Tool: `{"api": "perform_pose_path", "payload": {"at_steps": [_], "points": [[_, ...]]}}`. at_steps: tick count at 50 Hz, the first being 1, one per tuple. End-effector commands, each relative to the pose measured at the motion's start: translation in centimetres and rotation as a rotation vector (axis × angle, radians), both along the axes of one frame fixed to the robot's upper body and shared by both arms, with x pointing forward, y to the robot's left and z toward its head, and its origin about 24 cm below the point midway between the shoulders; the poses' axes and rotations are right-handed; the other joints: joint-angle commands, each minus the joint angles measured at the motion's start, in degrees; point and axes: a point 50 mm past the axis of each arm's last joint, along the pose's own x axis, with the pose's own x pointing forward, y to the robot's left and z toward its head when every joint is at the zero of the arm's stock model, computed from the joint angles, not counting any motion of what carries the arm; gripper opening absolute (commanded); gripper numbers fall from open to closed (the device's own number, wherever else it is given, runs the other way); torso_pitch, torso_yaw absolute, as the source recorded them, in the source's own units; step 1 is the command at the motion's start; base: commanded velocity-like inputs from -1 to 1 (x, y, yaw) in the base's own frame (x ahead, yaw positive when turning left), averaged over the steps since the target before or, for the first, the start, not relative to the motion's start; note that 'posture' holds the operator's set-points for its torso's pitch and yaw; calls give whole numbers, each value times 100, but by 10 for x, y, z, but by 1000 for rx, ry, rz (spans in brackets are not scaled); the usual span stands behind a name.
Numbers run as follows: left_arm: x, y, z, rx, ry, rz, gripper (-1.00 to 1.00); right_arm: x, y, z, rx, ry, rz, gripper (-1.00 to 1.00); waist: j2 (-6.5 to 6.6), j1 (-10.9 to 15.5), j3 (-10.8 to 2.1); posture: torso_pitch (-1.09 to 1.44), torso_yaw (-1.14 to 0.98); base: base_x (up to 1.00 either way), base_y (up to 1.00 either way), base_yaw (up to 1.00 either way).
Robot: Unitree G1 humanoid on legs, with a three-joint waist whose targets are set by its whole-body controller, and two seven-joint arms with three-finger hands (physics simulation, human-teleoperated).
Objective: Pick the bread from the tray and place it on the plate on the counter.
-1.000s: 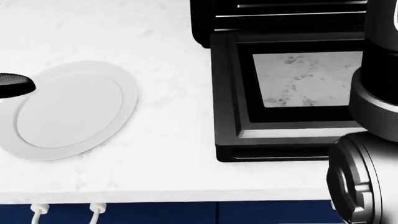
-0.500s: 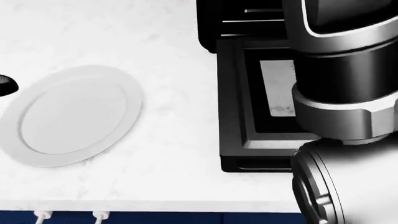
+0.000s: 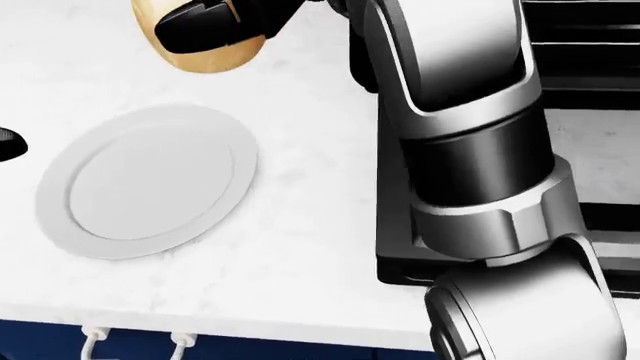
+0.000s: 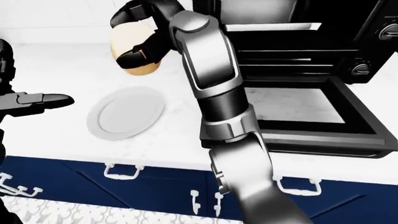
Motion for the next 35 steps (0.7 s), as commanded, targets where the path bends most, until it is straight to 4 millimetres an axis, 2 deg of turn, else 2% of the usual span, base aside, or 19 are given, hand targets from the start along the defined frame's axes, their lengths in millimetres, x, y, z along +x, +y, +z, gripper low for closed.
{"api": "perform_pose_path", "payload": {"at_steps": [1, 12, 21, 35], "points": [[-7, 0, 14, 25, -77, 8, 100, -7, 4, 21, 28, -94, 31, -100, 48, 44, -164, 0, 28, 0, 0, 0], [-6, 0, 15, 27, -77, 8, 100, -1, 23, -1, 53, 7, 70, -100, 139, 544, -230, 0, 34, 0, 0, 0], [-7, 0, 14, 39, -75, 17, 100, 4, 23, -22, 32, 49, 47, -100, 177, 902, -284, 0, 38, 0, 0, 0], [-6, -1, 9, 52, -63, 15, 100, 16, 21, -53, -2, 88, 9, -100, 192, 1189, -356, 0, 38, 0, 0, 0]]}}
